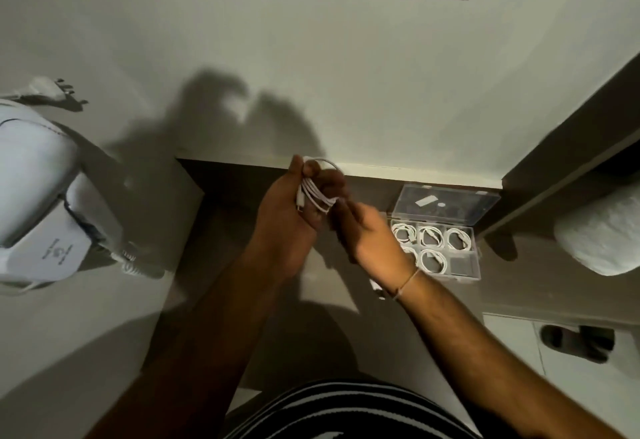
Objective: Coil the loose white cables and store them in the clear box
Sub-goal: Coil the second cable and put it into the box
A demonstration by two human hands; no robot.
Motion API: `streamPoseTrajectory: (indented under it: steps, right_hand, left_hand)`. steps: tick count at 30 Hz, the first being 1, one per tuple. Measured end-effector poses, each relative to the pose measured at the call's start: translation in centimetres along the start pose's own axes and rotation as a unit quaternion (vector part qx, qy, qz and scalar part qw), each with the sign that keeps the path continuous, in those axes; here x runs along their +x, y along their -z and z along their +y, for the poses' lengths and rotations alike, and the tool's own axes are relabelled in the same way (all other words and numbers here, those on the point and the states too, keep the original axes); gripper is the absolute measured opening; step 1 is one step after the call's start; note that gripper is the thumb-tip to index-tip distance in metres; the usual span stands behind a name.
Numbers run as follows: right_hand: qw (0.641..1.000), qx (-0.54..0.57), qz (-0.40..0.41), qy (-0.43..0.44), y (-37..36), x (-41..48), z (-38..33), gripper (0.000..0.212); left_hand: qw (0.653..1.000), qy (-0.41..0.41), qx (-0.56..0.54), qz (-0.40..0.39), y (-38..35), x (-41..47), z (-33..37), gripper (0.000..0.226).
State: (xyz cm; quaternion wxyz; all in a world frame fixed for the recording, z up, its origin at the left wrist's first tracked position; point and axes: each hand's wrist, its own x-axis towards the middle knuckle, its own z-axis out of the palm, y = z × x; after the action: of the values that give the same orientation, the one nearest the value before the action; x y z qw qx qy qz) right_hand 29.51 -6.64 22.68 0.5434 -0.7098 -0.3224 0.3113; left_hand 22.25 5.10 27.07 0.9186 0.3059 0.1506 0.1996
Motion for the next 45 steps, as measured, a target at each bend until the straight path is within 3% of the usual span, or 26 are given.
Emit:
streamPoseTrajectory:
  steps: [2, 5, 7, 9, 10, 14, 18, 21, 24, 27, 30, 34, 40, 42, 45]
  right_hand:
    - [0.992, -0.116, -0.041, 0.001, 0.1, -1.1, 0.1, 0.037]
    - [0.95, -0.294, -0.093, 0.044, 1.6, -2.6, -2.2, 0.02]
    - [0.897, -0.422, -0.087, 0.099, 2.9, -3.1, -4.8, 0.015]
    - [0.858, -0.493, -0.068, 0.126, 4.0, -3.0, -7.4, 0.015]
    - [0.859, -0.492, -0.049, 0.136, 4.6, -2.8, -8.3, 0.014]
    - [0.922, -0.35, -0.004, 0.168, 6.2, -1.8, -8.8, 0.006]
    - [0.952, -0.192, 0.025, 0.239, 6.3, -0.7, -5.7, 0.002]
    - [0.981, -0.031, 0.039, 0.188, 5.4, -1.0, -3.4, 0.013]
    - [0.988, 0.067, 0.055, 0.124, 4.1, -1.7, -2.0, 0.026]
    - [0.991, 0.054, 0.056, 0.11, 3.3, -2.1, -1.5, 0.032]
    - [0.991, -0.04, 0.039, 0.12, 3.4, -2.3, -1.6, 0.042]
    - [0.971, -0.173, 0.081, 0.144, 3.9, -1.9, -0.9, 0.042]
    - [0.984, -0.111, 0.126, 0.065, 3.9, -2.4, 1.0, 0.032]
    - [0.982, -0.098, 0.151, 0.054, 3.9, -2.5, 1.5, 0.029]
    - [0.974, -0.087, 0.207, 0.042, 4.5, -2.6, 1.9, 0.028]
  left_hand:
    - [0.999, -0.027, 0.046, 0.009, 0.6, 0.0, -0.3, 0.038]
    - [0.97, -0.044, 0.238, 0.037, 1.3, -0.2, -0.9, 0.034]
    - [0.919, -0.049, 0.39, 0.025, 1.6, -0.7, -2.2, 0.033]
    - [0.842, -0.084, 0.532, -0.003, 1.9, -0.9, -3.3, 0.035]
    - [0.828, -0.087, 0.553, -0.023, 2.0, -0.9, -3.6, 0.036]
    - [0.899, 0.03, 0.428, -0.087, 2.1, -0.5, -3.2, 0.044]
    - [0.96, 0.086, 0.229, -0.138, 2.4, -0.6, -2.6, 0.045]
    - [0.975, 0.113, 0.145, -0.122, 2.5, -0.3, -3.0, 0.038]
    - [0.983, 0.093, 0.125, -0.1, 2.7, -0.1, -3.4, 0.045]
    - [0.986, 0.072, 0.14, -0.059, 2.8, -0.2, -4.0, 0.048]
    - [0.99, 0.078, 0.119, -0.008, 3.1, -0.3, -4.3, 0.049]
    - [0.985, 0.13, 0.114, 0.027, 2.3, 0.1, -4.4, 0.06]
    - [0.945, 0.237, 0.222, 0.035, 2.4, 0.9, -3.9, 0.054]
    - [0.921, 0.219, 0.316, 0.06, 2.6, 1.1, -4.4, 0.052]
    - [0.861, 0.103, 0.493, 0.068, 2.9, 1.3, -5.4, 0.035]
